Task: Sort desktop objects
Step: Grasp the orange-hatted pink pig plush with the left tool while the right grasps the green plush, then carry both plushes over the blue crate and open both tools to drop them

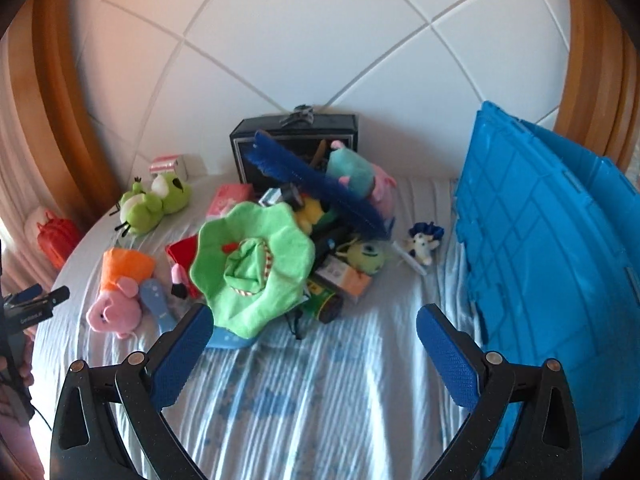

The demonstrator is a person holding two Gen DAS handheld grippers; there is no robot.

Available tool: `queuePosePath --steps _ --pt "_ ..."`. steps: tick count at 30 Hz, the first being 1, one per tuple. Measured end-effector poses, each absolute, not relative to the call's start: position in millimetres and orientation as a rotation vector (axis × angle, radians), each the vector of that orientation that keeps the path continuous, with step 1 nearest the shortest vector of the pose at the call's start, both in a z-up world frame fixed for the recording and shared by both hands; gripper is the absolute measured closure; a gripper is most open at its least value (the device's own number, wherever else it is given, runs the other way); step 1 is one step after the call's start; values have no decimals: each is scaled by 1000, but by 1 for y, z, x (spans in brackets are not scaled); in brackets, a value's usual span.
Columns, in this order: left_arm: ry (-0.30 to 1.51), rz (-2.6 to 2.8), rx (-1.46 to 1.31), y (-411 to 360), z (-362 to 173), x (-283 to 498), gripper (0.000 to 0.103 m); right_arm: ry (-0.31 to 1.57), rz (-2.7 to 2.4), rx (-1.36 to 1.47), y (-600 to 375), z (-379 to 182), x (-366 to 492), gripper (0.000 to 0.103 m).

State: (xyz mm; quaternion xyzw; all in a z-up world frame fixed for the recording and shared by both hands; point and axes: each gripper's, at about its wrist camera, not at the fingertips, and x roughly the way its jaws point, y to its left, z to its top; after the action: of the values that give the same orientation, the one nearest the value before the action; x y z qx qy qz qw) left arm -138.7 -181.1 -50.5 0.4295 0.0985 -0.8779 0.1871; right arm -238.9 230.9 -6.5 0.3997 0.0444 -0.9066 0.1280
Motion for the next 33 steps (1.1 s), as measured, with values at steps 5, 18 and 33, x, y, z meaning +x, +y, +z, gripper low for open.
queuePosePath --steps 5,18,33 --pt "322 -2408 1315 -210 -87 -178 6 193 -2551 1310 199 -50 -283 0" --pt "323 -2209 1617 -240 -175 -266 6 289 -2380 1547 142 -144 -394 0" --pt "318 -2304 1572 -229 -172 -259 32 281 -2338 1568 123 -171 -422 64"
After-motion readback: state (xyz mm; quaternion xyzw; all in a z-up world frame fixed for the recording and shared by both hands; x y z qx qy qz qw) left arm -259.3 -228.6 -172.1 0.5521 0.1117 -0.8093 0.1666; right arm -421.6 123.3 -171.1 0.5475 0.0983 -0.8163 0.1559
